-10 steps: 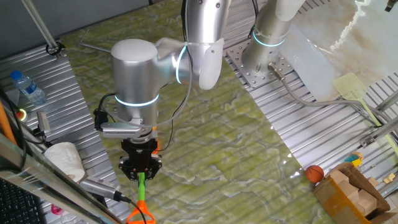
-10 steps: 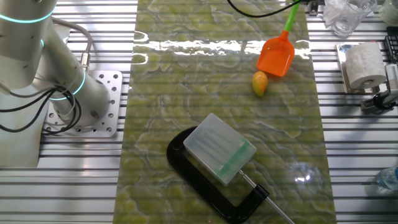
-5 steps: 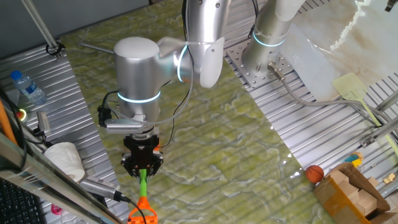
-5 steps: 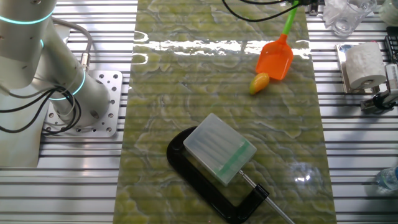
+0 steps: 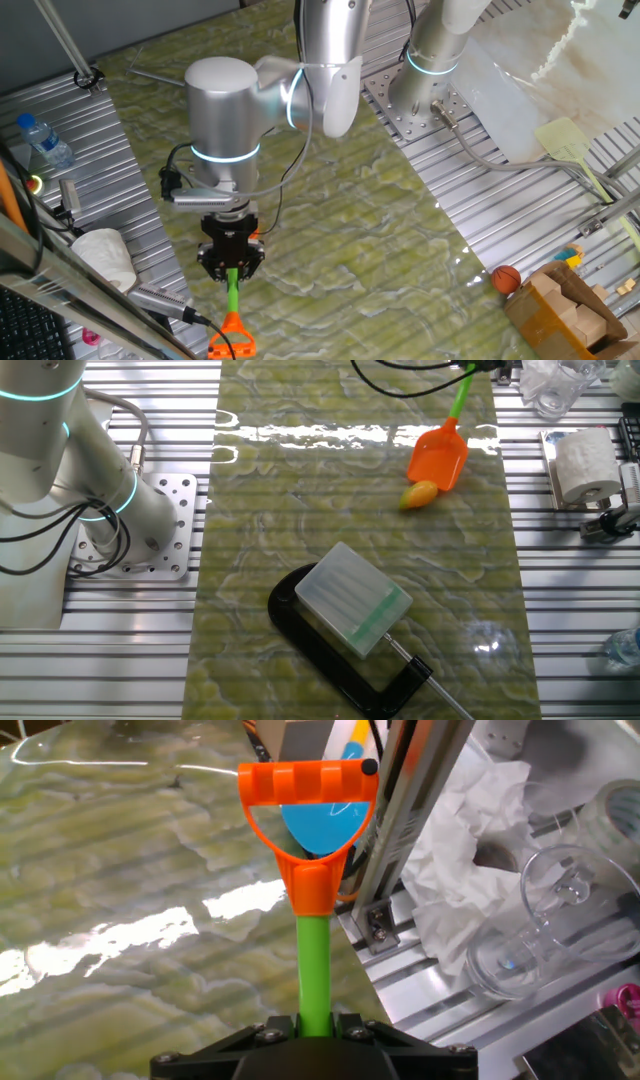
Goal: Use a shovel to scoop up an object
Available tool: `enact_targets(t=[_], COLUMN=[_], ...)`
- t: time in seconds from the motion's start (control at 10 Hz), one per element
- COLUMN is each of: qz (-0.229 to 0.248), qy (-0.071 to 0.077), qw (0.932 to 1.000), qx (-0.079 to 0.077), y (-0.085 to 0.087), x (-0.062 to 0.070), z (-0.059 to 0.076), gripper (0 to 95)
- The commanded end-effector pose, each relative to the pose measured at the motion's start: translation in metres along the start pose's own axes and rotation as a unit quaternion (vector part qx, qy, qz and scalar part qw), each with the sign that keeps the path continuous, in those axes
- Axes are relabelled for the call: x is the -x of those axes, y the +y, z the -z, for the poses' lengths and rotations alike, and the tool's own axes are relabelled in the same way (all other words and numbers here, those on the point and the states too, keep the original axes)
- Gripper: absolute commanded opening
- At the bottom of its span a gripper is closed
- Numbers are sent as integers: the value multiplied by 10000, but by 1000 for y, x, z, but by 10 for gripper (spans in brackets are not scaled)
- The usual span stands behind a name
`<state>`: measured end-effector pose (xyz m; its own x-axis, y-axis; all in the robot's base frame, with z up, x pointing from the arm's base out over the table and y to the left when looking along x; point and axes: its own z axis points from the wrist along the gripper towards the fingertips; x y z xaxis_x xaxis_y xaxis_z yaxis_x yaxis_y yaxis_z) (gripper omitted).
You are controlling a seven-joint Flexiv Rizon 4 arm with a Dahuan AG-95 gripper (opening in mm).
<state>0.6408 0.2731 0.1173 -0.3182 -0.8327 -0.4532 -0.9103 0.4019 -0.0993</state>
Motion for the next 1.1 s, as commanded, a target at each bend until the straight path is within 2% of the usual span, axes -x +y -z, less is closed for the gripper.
enact_targets(t=[0.1,0.4,0.7,1.1], qz=[-18,-75,-94,-519], qy=[13,131,198,221], qw=[10000,9999,9997,9983], qx=[-2,-39,-57,-129], y=[1,1,-6,-8], x=[-3,-5,-13,-15], z=[0,2,10,5], gripper=[0,0,0,0])
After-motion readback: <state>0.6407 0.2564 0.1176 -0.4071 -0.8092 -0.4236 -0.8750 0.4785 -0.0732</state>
